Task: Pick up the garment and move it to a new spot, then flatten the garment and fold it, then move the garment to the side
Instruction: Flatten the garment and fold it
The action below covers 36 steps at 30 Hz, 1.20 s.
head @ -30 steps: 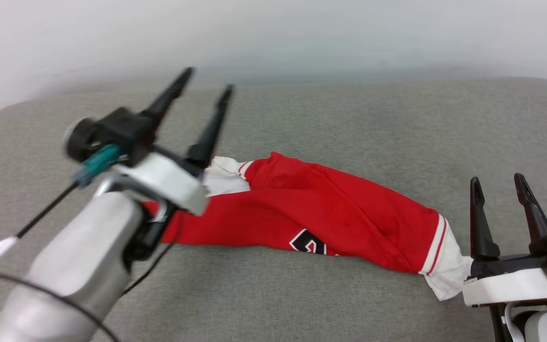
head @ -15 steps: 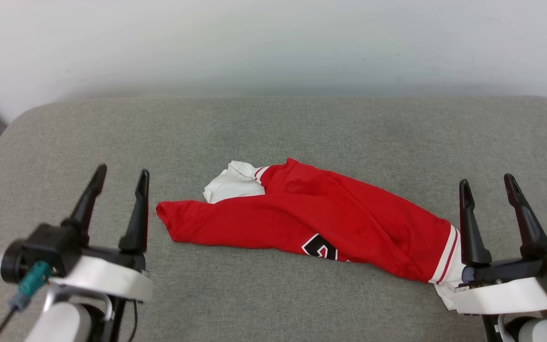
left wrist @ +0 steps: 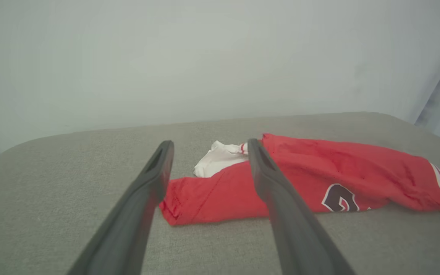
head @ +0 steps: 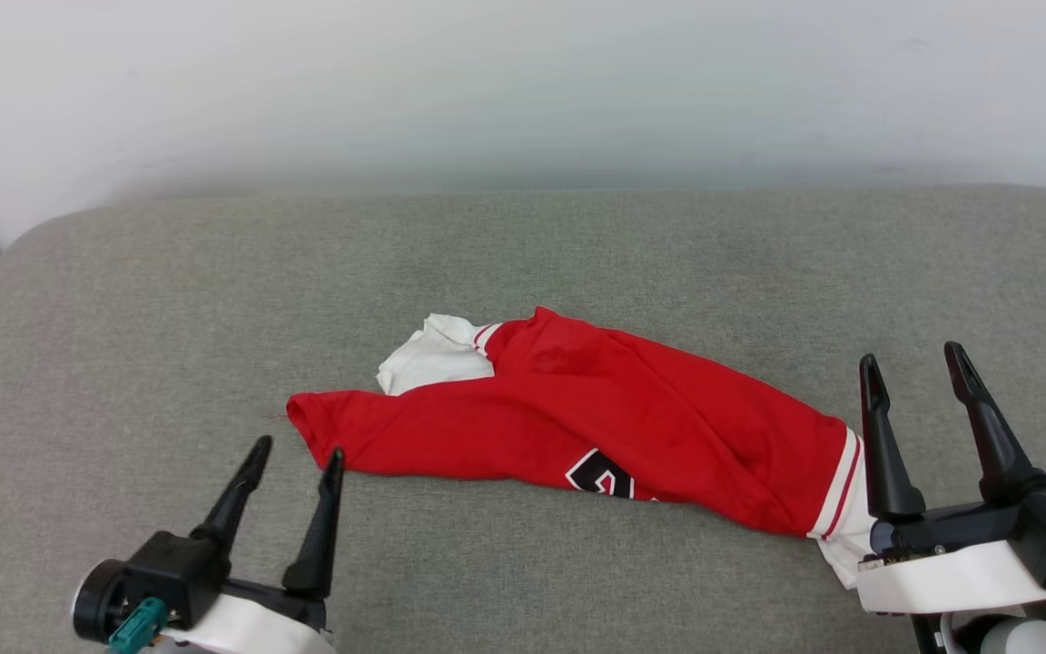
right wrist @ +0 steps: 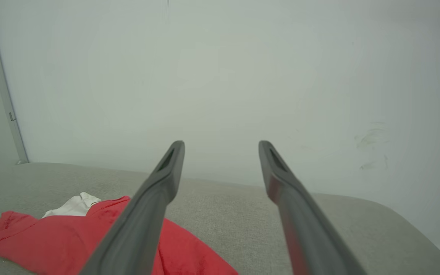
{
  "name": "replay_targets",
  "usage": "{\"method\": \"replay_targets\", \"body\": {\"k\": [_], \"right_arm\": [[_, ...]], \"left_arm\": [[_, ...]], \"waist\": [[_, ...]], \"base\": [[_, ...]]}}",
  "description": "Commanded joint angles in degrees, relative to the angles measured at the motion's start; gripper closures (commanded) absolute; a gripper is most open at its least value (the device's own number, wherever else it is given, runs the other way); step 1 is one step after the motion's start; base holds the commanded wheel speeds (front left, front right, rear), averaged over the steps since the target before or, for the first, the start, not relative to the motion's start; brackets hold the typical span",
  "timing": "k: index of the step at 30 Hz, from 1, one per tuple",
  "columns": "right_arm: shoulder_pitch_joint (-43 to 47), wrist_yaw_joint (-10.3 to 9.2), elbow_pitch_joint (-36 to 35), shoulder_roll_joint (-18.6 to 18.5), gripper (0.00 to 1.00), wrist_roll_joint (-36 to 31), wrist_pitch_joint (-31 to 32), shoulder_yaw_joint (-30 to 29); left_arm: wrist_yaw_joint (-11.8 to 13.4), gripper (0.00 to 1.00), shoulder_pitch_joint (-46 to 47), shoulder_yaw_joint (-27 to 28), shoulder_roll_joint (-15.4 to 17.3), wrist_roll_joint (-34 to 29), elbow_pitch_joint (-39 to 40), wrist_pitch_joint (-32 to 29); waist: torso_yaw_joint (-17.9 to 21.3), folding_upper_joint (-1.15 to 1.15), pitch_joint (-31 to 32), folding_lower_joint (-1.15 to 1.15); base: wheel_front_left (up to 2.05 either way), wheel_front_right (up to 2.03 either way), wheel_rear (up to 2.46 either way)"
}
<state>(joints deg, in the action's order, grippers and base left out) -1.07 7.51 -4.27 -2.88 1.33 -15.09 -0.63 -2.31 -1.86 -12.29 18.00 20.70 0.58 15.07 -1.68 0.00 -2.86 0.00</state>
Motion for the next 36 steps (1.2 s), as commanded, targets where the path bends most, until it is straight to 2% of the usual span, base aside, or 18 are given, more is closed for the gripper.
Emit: {"method": "replay_targets", "body": {"k": [1,4,8,9,10,15,22,34,35,36], "right_arm": [[0.6,-0.04,-0.1,0.0,0.00,-0.3,-0.1,0.1],[0.4,-0.04,-0.2,0.0,0.00,-0.8,-0.1,0.3],[-0.6,-0.04,-0.6,0.0,0.00,-1.6,-0.1,0.7],[-0.6,-0.04,-0.6,0.0,0.00,-1.6,-0.1,0.7],[-1.1,-0.04,-0.7,0.0,0.00,-1.9,-0.1,0.6],[-2.2,-0.04,-1.1,0.0,0.00,-2.6,-0.1,0.4],[-3.4,-0.04,-1.4,0.0,0.00,-3.3,-0.1,0.9],[-4.1,-0.04,-1.4,0.0,0.00,-3.7,-0.1,0.4],[-4.1,-0.04,-1.4,0.0,0.00,-3.7,-0.1,0.4],[-4.1,-0.04,-1.2,0.0,0.00,-3.8,-0.1,0.5]], "left_arm": [[-0.6,0.00,1.1,-0.1,0.3,0.1,-0.3,0.1],[-1.6,0.00,3.6,-1.2,1.9,-0.1,-0.5,-3.1],[-2.6,0.00,8.0,-2.5,4.0,1.3,-0.3,-13.0],[-2.6,0.00,8.0,-2.5,4.0,1.3,-0.3,-13.0],[-3.0,0.00,10.3,-3.2,5.0,2.6,-0.1,-19.1],[-3.9,0.00,15.5,-5.3,8.5,5.6,-0.6,-33.0],[-4.4,0.00,19.1,-7.1,11.2,6.8,-4.0,-41.0],[-4.8,0.00,21.7,-11.2,11.7,6.2,-13.6,-42.0],[-4.9,0.27,21.6,-11.9,11.6,6.7,-14.4,-42.3],[-5.0,0.95,21.3,-12.8,11.5,7.3,-14.9,-42.7]], "waist": [[0.3,0.00,-0.4,0.00],[0.8,0.00,-1.6,0.00],[1.5,0.00,-4.3,0.00],[1.5,0.00,-4.3,0.00],[1.9,0.00,-5.8,0.00],[3.0,0.00,-9.7,0.00],[4.5,0.00,-13.2,0.00],[4.7,0.00,-16.1,0.00],[4.6,0.00,-16.0,0.00],[4.5,0.00,-15.9,0.00]], "base": [[0.00,0.00,0.00],[0.00,0.00,0.00],[0.00,0.00,0.00],[0.00,0.00,0.00],[0.00,0.00,0.00],[0.00,0.00,0.00],[0.00,0.00,0.00],[0.00,0.00,0.00],[0.00,0.00,0.00],[0.00,0.00,0.00]]}}
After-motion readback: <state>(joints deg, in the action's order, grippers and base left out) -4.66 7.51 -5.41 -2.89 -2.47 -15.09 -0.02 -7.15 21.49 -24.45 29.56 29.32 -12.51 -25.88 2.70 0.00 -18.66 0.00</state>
